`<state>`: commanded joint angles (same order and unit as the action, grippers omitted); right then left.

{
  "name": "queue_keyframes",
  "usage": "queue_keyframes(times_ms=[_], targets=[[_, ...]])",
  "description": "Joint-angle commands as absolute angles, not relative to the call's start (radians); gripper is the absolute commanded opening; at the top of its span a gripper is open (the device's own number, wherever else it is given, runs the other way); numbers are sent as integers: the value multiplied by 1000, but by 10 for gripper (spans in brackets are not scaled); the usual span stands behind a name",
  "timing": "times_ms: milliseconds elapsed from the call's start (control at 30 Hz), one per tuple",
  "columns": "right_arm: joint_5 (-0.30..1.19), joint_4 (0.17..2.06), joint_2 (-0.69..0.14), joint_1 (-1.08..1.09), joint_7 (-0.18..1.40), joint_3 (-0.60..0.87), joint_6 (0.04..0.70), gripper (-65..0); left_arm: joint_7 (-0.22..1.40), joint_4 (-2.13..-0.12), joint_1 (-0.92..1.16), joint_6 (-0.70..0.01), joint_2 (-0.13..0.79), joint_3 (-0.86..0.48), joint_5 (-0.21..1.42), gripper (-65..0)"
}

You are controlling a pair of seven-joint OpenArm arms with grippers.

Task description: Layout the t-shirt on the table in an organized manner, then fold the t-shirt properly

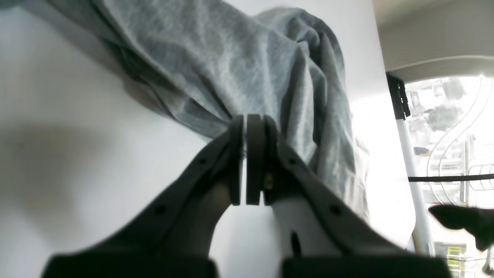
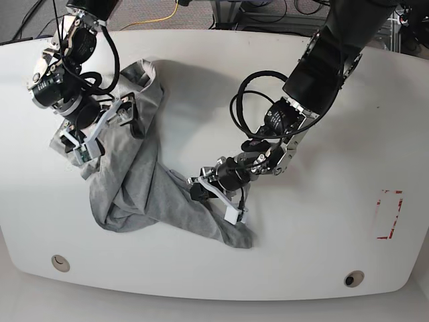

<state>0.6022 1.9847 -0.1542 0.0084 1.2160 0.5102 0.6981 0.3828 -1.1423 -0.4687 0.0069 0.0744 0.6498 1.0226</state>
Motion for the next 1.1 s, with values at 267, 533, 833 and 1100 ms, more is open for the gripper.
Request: queue_keyframes(times_ms=[267,533,833,1100], targets=[[490,1776,-148,240,1168,504,698,-16,383,-1342,-463,5,263,705,1023,-644],[470,1518,-148,401,1078,503,698,-60,380,-1484,-435,5,449,700,1023,-644],[378,1181,-148,506,915,503,698,-295,381,-1613,-351,5,573,565,1023,-644],[286,952,-140,547,785,492,698,-507,381,-1685,-277,5,622,444,1023,-644]])
